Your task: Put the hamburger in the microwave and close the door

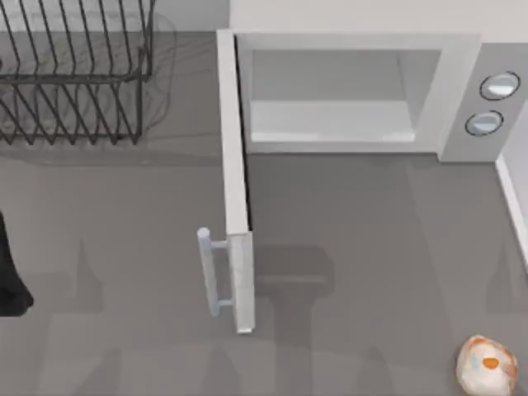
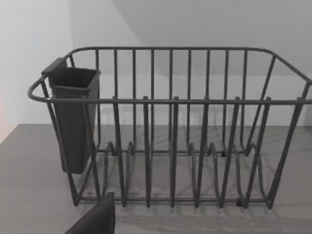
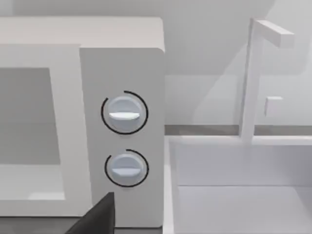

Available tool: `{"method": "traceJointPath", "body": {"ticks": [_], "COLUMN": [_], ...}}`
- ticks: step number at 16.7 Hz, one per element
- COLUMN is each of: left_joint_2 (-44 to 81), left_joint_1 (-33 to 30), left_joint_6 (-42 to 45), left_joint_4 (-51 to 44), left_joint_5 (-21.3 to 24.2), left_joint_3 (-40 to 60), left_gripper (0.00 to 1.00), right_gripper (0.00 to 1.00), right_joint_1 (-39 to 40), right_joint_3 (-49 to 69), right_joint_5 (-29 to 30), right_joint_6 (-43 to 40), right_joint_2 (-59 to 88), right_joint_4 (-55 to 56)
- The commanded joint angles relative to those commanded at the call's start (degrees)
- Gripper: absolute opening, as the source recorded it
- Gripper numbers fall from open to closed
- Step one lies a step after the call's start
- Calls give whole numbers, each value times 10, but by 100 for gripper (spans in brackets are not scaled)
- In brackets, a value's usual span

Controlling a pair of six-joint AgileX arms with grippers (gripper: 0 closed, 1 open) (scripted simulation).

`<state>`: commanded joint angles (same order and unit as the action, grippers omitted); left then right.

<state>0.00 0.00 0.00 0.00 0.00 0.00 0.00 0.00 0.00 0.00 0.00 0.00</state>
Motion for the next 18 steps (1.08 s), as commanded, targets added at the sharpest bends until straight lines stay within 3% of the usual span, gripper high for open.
{"method": "traceJointPath", "body": {"ticks": [7,18], "left_joint_2": [0,0], "left_joint_1": [0,0], "left_joint_6": [0,0], "left_joint_4": [0,0], "left_joint_5": [0,0], "left_joint_3": [0,0], "left_gripper": [100,100], "right_gripper": [100,100], "right_joint_1": [37,212], "right_joint_3": [68,352], "right_joint_5": [3,-2], "right_joint_6": [-53,-282], "right_joint_2": [93,630], "right_joint_4": [-76,-428]}}
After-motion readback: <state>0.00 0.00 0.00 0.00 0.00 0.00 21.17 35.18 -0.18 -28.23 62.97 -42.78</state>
